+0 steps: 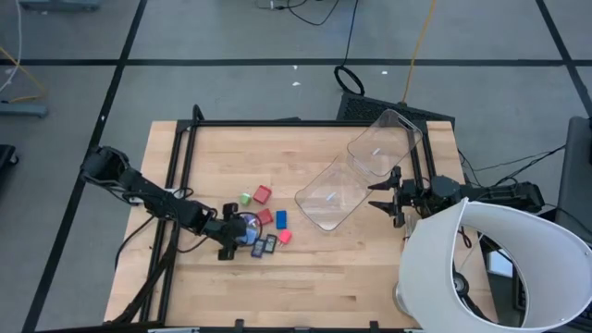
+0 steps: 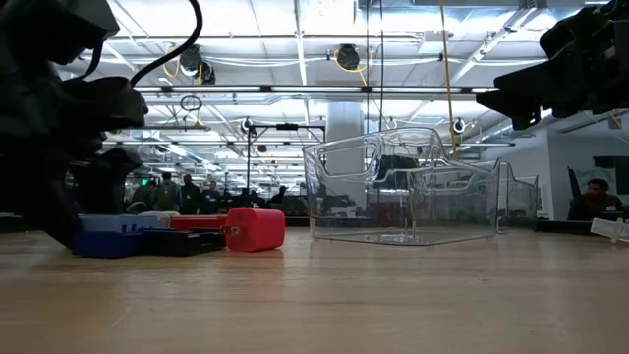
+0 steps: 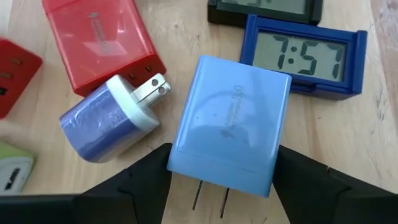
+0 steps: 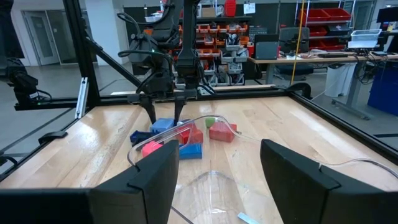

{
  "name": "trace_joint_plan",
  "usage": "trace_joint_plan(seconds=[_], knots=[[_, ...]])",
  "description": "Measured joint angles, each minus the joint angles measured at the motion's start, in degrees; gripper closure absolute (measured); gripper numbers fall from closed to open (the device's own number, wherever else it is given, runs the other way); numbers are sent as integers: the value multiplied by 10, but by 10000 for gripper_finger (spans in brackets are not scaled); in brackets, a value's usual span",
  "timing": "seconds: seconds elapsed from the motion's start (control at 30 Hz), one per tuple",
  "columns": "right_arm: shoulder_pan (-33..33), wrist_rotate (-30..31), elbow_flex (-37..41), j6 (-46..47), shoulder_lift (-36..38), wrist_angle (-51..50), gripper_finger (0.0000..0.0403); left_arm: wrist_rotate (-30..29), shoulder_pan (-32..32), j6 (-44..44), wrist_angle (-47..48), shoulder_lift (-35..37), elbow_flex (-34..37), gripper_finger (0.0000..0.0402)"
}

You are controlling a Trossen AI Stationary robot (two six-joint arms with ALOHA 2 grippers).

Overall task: Pick & Place Office items
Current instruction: Put the light blue charger adapter into the right transparent bin

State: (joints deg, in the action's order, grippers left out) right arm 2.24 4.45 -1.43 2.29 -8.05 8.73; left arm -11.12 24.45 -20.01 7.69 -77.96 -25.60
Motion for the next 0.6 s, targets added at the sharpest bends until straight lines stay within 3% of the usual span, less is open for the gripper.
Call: trace_joint_plan(seconds=[0.17, 0.43, 0.6], knots=[[0, 0, 0, 0, 0, 0, 183, -6, 0, -28, -5, -1, 0, 137], [0, 0, 0, 0, 0, 0, 183, -12, 0, -43, -6, -1, 0, 181], [0, 0, 0, 0, 0, 0, 183, -23, 0, -76, -14, -2, 0, 158]])
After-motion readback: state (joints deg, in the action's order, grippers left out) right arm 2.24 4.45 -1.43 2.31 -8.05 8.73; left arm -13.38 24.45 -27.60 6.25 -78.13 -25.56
